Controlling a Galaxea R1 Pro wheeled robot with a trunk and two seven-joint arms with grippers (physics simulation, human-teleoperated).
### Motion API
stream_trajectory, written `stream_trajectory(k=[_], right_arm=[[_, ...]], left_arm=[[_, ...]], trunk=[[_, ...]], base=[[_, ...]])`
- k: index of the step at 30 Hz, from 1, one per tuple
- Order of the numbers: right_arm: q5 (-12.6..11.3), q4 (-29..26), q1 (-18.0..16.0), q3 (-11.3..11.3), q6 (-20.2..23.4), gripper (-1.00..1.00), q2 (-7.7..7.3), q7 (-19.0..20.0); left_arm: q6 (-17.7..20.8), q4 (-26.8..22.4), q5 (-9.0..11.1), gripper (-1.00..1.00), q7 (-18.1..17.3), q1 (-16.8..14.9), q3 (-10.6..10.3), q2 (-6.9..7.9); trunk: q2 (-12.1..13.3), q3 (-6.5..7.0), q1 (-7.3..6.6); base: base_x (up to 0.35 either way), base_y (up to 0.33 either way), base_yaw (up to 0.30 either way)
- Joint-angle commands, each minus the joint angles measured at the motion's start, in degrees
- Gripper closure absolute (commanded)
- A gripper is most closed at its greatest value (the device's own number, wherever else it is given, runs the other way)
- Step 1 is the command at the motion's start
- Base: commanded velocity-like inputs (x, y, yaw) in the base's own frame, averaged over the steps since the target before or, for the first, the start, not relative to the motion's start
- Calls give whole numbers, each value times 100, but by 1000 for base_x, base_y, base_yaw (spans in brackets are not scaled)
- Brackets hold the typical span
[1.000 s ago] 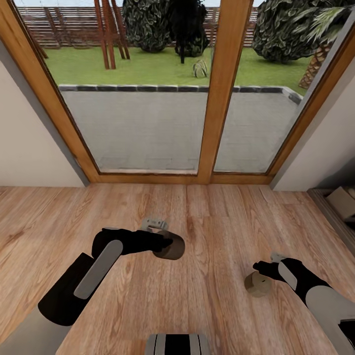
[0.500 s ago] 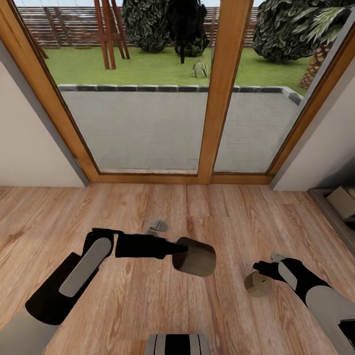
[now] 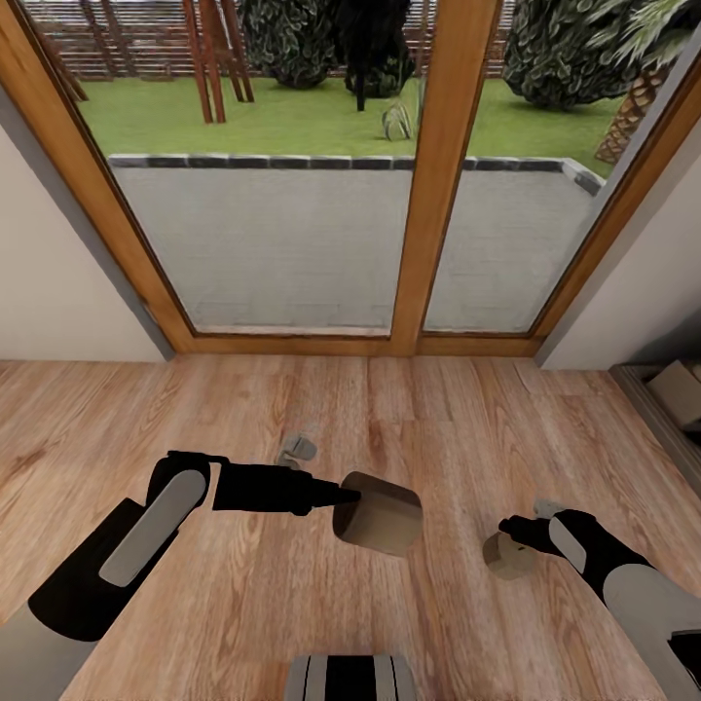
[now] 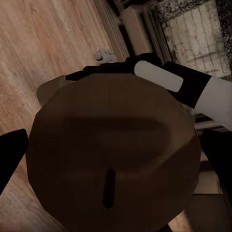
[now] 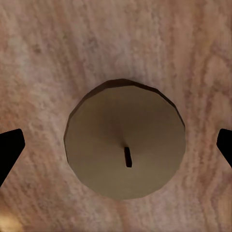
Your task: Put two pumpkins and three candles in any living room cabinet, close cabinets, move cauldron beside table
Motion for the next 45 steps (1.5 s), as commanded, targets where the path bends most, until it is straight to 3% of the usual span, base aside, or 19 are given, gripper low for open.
stream_trajectory(k=[1,14,22,25,38,45], right_arm=[[-10,-7,-2,41,22,-100,-5,10],[-15,-5,-2,50,-5,-100,-9,9],[-15,311,-2,68,-591,-100,-11,10],[-14,354,-2,69,-626,-100,-11,10],[7,390,-2,77,-663,-100,9,10],[14,340,-2,85,-663,-100,142,10]], left_arm=[[7,-2,-28,100,-54,-4,-4,3],[7,-3,-24,100,-63,-4,-5,5],[7,-2,-22,100,-64,-4,-5,5],[7,-1,-22,100,-64,-4,-4,5],[7,-3,-22,100,-64,-4,-6,5],[7,-3,-22,100,-64,-4,-10,5]], trunk=[[-2,-4,-1],[-4,-48,4],[-7,-93,9],[-11,-159,17],[-11,-159,17],[-11,-159,17]], base=[[0,0,0],[0,0,0],[0,0,0],[0,0,0],[0,0,0],[0,0,0]])
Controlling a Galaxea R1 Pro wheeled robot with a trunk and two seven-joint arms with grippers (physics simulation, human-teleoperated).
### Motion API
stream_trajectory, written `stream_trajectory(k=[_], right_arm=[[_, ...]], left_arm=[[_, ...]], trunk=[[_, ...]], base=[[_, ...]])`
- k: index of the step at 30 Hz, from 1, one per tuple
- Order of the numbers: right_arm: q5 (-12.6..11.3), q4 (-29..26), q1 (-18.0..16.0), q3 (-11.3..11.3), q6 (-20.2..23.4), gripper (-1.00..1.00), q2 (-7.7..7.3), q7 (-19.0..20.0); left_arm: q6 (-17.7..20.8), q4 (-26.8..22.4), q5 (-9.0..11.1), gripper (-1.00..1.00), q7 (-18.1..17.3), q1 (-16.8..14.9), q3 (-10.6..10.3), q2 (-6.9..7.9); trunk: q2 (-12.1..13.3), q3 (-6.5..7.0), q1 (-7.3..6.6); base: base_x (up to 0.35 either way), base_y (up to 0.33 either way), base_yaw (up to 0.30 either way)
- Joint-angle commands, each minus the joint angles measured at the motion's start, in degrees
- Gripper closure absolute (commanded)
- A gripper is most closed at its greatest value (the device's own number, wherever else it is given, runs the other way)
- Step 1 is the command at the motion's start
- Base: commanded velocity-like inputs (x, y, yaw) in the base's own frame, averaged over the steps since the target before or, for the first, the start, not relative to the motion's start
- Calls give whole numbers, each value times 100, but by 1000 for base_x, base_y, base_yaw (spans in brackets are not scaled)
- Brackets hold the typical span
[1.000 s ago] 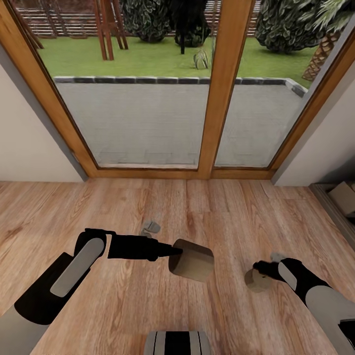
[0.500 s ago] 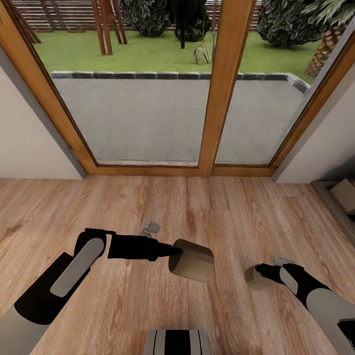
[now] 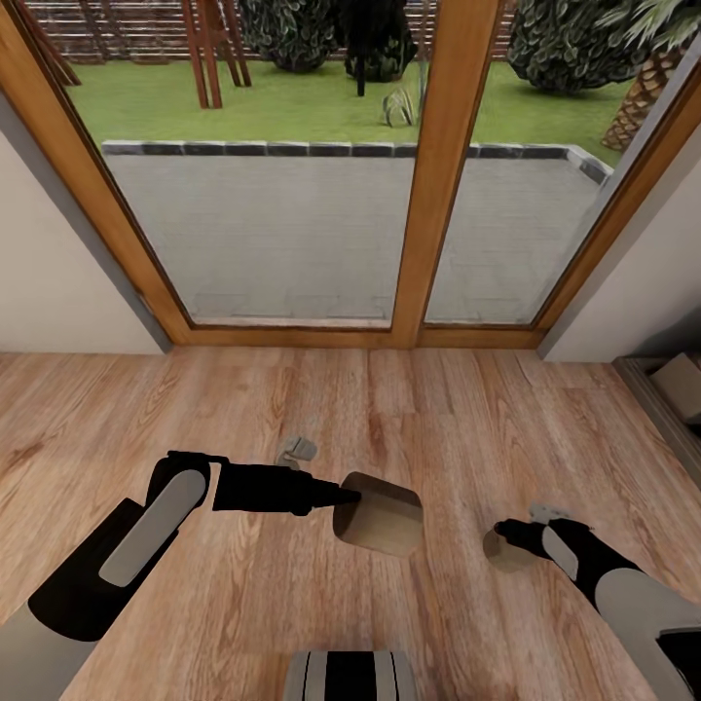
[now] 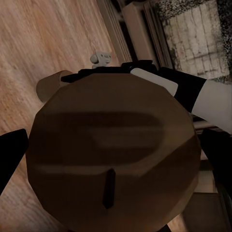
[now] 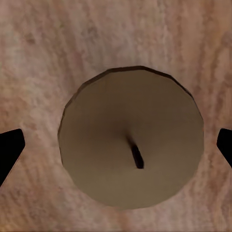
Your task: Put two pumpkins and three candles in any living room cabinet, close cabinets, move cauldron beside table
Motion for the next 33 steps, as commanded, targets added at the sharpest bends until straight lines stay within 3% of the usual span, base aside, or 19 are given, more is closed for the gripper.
stream_trajectory(k=[1,6,33], right_arm=[[-29,-13,-1,47,23,-100,6,4],[-28,-43,-1,48,23,-100,132,3],[-38,-47,-10,24,23,-100,70,-5]], left_arm=[[4,0,-44,100,-52,-4,-4,3],[4,1,-44,100,-53,-4,-6,3],[4,0,-44,100,-52,-4,-6,3]], trunk=[[-2,-4,-1],[-2,-4,-1],[-2,-4,-1]], base=[[0,0,0],[0,0,0],[0,0,0]])
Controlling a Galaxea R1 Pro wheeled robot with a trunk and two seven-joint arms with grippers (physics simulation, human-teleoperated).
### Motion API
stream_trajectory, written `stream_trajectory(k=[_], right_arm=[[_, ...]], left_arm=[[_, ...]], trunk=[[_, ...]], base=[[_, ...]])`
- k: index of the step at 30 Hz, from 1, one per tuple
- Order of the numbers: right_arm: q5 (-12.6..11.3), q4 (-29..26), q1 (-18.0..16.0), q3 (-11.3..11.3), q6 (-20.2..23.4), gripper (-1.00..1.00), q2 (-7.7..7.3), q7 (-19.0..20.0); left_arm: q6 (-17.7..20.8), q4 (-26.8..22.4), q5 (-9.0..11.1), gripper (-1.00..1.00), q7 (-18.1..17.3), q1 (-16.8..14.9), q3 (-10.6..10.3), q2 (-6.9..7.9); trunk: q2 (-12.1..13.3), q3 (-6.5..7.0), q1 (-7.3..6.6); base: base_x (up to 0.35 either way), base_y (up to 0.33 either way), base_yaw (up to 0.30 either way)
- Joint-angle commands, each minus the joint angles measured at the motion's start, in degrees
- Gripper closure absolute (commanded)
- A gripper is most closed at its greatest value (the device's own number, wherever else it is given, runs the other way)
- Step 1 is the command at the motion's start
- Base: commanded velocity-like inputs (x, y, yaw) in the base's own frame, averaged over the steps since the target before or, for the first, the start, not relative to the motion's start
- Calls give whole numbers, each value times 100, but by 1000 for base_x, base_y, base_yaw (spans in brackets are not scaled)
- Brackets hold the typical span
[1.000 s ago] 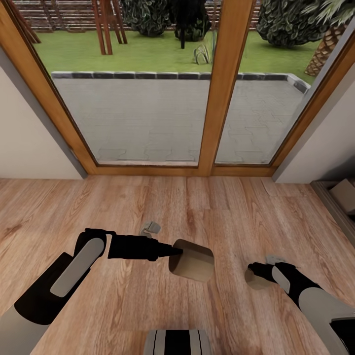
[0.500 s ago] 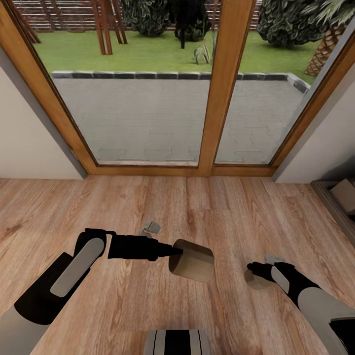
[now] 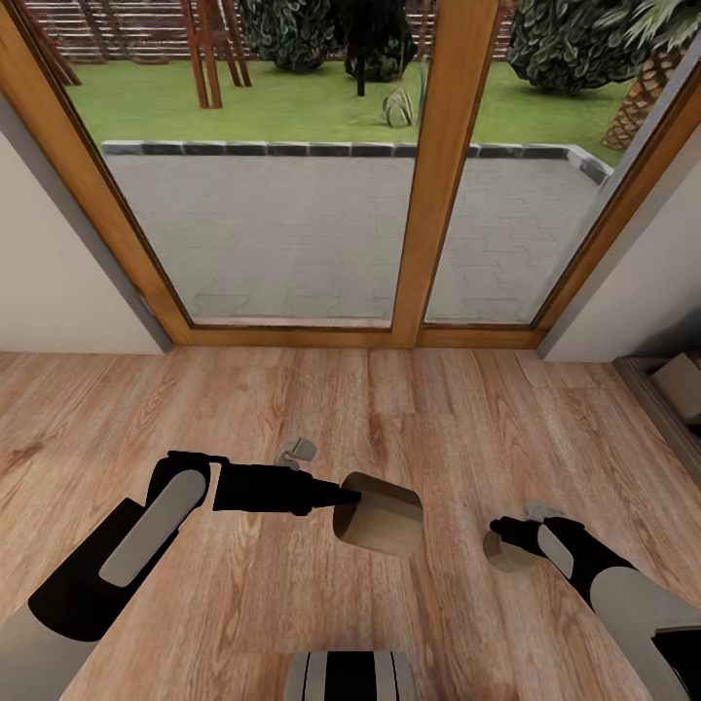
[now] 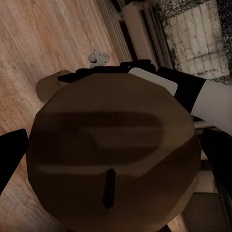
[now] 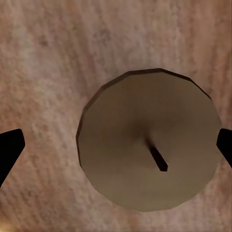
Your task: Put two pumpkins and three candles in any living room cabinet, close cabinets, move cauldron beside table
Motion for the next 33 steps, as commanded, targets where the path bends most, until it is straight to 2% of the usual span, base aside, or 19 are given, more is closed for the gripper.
stream_trajectory(k=[1,10,20,24,33], right_arm=[[-29,-7,-1,47,23,-100,-9,2],[-40,-7,-1,34,19,-100,-17,-362],[-38,-7,-2,32,19,-100,1,-399],[-34,-7,-2,34,16,-100,15,-400],[-32,-7,-3,35,14,-100,20,-401]], left_arm=[[5,-3,-41,100,-52,-4,-3,3],[5,-2,-41,100,-54,-4,-4,3],[5,1,-41,100,-52,-4,-4,3],[5,1,-42,100,-52,-4,-4,3],[5,0,-41,100,-52,-4,-4,3]], trunk=[[-2,-4,-1],[-2,-4,-1],[-2,-4,-1],[-7,-92,9],[-7,-92,9]], base=[[0,0,0],[0,0,0],[0,0,0],[0,0,0],[0,0,0]])
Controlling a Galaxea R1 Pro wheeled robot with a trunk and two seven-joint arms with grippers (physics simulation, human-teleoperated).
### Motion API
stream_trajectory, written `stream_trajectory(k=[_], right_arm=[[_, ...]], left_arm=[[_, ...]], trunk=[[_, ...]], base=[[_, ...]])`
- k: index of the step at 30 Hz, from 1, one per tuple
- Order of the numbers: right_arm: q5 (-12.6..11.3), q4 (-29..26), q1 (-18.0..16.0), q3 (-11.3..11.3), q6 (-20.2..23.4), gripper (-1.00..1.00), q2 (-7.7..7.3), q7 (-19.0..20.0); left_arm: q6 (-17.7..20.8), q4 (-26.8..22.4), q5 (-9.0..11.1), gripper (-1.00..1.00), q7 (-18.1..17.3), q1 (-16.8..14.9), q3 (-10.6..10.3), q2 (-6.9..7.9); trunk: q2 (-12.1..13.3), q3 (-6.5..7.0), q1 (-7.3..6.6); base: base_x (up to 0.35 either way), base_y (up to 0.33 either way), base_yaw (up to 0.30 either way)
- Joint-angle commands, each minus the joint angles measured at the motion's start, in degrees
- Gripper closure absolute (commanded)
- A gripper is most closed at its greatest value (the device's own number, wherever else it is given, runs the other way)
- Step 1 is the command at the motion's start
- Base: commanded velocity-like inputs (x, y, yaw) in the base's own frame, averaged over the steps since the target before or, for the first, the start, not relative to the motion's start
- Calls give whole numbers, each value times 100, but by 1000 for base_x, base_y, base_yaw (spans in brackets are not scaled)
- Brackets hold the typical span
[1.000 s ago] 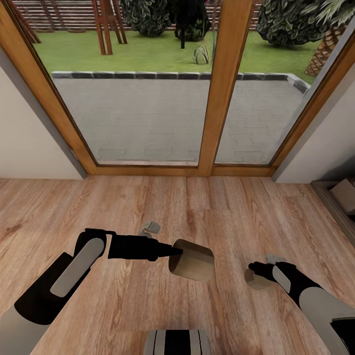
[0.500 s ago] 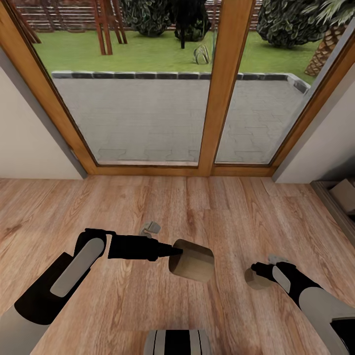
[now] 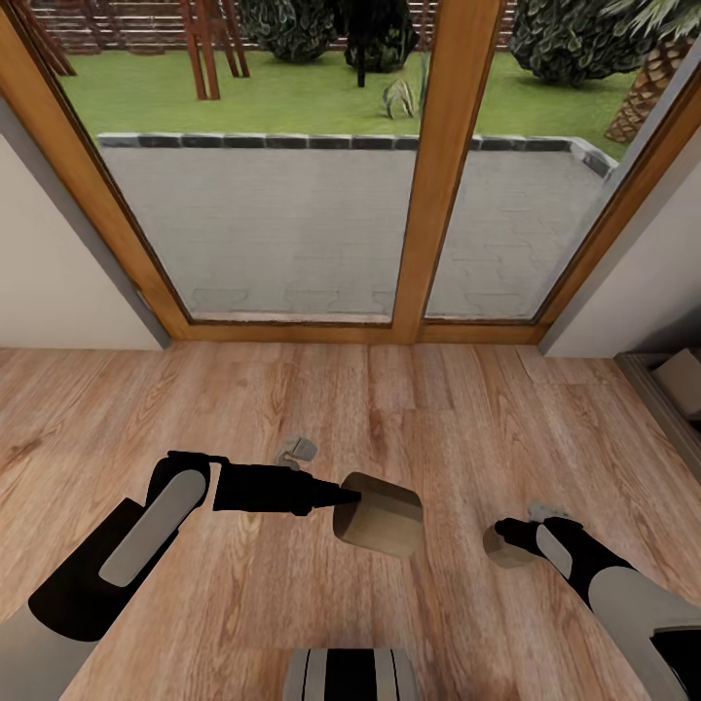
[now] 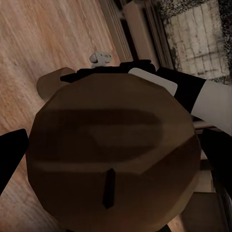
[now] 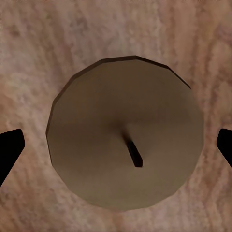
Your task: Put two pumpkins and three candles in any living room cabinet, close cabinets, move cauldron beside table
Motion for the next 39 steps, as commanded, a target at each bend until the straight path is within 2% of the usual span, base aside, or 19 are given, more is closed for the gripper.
stream_trajectory(k=[1,13,21,24,39], right_arm=[[-54,-12,0,47,28,-100,-5,-27],[-67,-11,-37,40,15,-100,-8,-42],[-87,20,-69,31,-186,-100,-4,-44],[-86,21,-69,30,-194,-100,5,-44],[-80,27,-71,30,-200,-100,-6,-44]], left_arm=[[5,0,-43,100,-53,-4,-4,3],[5,-3,-41,100,-53,-4,-4,3],[5,-1,-45,100,-53,-4,-4,2],[5,0,-45,100,-53,-4,-4,2],[5,0,-44,100,-53,-4,-4,3]], trunk=[[-2,-4,-1],[-2,-4,-1],[-2,-4,-1],[-4,-48,4],[-4,-48,4]], base=[[0,0,0],[0,0,0],[0,0,0],[0,0,0],[0,0,0]])
